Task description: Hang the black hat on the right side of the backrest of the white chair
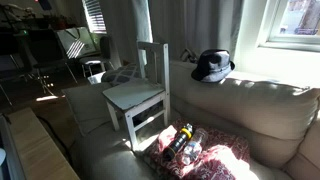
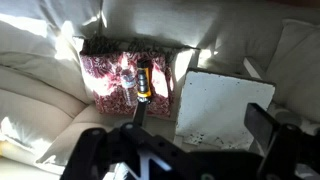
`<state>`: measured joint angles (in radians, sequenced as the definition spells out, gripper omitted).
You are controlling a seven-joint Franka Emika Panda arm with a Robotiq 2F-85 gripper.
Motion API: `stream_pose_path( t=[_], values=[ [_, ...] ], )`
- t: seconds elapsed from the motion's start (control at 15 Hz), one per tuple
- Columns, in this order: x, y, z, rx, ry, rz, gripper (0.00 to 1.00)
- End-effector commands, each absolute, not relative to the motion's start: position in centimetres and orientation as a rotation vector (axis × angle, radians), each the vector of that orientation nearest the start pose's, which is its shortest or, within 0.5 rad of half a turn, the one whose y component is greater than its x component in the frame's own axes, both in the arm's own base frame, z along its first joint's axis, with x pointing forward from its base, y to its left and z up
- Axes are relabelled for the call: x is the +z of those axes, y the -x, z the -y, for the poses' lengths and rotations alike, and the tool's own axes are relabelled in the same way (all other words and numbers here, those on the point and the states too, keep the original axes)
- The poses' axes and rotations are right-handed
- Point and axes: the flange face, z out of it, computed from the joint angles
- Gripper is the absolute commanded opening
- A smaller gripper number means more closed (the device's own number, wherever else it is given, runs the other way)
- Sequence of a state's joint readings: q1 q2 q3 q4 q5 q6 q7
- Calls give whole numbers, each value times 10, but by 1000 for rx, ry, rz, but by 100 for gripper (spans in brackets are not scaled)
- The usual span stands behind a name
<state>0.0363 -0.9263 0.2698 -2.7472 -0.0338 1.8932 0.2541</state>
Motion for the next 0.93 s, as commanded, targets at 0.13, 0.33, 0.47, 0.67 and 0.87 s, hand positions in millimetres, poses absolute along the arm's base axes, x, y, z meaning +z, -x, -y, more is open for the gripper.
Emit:
stream_pose_path(
  t=[0.13,0.33,0.47,0.67,0.87],
  values=[
    [466,-276,-83,-181,3365,-63,100],
    [466,-276,-83,-181,3365,-63,100],
    [466,-276,-83,-181,3365,-63,100],
    [453,-321,-48,-87,3373,-415,100],
    [448,-365,-19,-112,3305,-681,100]
  ],
)
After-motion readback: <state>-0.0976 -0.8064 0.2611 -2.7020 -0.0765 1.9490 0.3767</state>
